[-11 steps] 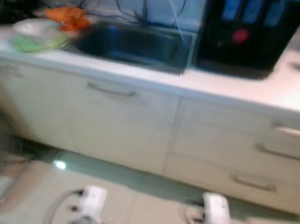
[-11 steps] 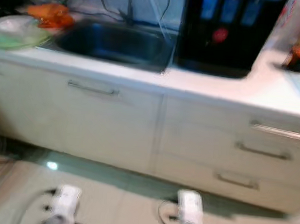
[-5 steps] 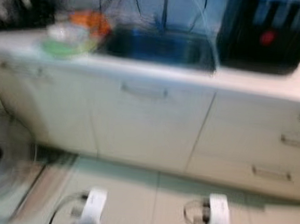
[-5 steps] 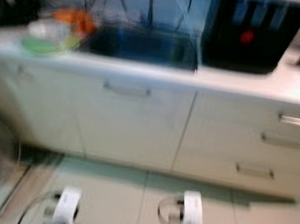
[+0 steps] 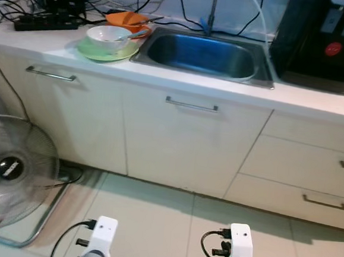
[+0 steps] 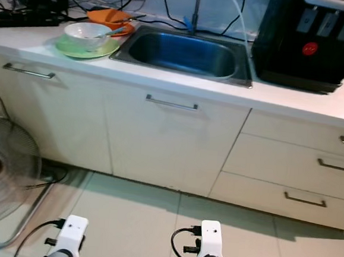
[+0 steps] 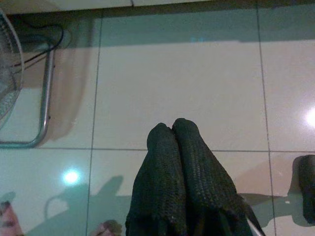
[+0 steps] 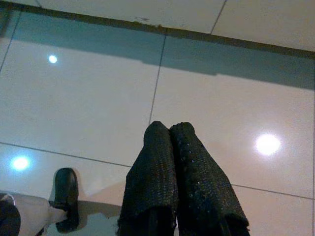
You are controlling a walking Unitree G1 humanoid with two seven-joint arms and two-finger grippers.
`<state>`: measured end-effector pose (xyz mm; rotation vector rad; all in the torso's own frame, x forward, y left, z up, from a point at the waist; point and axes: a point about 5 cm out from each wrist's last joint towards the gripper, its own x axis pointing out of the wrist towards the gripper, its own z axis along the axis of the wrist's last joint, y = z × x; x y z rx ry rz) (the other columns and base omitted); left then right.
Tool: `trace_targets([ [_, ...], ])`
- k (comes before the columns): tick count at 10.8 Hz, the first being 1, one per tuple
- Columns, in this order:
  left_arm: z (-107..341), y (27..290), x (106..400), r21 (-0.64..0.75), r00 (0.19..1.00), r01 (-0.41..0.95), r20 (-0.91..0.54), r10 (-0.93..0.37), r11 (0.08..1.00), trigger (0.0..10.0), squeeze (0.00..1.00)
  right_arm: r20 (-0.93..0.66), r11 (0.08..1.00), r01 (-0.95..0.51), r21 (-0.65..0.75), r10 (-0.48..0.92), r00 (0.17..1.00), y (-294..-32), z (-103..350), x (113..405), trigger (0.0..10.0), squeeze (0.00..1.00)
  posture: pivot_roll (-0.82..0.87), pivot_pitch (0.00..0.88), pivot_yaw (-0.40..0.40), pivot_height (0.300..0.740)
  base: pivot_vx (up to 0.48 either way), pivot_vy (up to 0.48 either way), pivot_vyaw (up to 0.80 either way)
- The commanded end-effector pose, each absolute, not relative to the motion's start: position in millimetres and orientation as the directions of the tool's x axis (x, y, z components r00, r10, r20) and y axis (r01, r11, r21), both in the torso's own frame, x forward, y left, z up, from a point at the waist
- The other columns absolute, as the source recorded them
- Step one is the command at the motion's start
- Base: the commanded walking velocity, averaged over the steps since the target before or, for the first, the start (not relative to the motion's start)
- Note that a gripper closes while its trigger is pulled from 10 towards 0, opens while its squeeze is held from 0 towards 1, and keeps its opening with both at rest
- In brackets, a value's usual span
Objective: Kitchen organization
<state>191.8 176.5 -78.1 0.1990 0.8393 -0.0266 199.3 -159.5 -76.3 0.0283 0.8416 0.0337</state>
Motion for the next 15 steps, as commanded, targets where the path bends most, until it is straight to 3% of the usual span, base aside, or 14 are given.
trace_targets([
  [1,-77.4,175.3,193.4,0.168,0.670,0.108,-0.740,0.053,0.980,10.0,0.00,-0.739,0.999,-0.013,0.030,0.031,0.673,-163.9,-74.4,202.0,10.0,0.00,0.05,0.000,-0.006,0.740,0.326,0.000,0.00],
  [15,-77.0,174.5,194.4,0.164,0.671,0.115,-0.740,0.045,0.980,10.0,0.00,-0.754,0.999,-0.013,0.033,0.034,0.656,-165.3,-76.2,199.4,10.0,0.00,0.05,0.000,-0.004,0.740,0.328,0.000,0.00],
])
